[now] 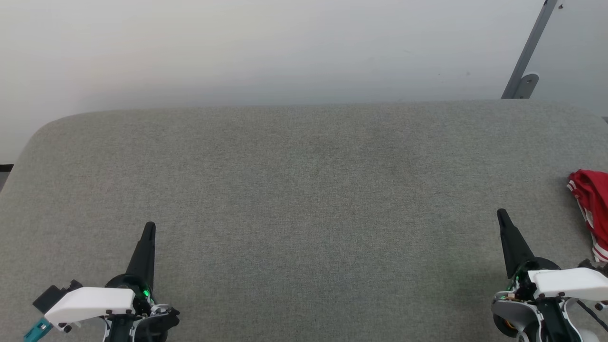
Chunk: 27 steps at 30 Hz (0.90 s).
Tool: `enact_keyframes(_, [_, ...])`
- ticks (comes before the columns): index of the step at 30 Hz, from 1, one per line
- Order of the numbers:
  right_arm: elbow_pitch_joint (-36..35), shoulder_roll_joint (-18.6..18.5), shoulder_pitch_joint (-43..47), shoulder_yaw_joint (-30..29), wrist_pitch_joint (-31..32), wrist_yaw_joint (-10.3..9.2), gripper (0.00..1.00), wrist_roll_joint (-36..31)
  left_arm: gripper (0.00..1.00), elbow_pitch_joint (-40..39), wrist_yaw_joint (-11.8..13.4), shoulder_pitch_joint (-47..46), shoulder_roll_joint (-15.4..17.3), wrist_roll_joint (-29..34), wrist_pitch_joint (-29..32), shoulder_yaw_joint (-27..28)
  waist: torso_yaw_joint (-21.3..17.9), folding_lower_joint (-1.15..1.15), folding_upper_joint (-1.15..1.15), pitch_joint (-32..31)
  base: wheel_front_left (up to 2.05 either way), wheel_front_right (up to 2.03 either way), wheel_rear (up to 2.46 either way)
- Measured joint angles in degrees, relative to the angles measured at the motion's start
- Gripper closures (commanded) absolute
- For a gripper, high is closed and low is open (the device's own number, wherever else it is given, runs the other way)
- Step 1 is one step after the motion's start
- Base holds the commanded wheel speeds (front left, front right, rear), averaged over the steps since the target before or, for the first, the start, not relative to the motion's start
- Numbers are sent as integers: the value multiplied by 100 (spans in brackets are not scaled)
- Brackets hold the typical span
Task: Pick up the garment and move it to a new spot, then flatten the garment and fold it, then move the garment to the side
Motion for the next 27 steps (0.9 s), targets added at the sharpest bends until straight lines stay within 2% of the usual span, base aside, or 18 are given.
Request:
enact_keyframes(14, [56,59,-86,-18,101,0,100,428,100,70,0,-116,-32,-441,151,70,-4,0,0,24,0,0,0])
enact_keyframes(27, [59,64,-103,-16,101,0,100,437,100,71,0,-125,-42,-443,167,91,-4,0,0,24,0,0,0])
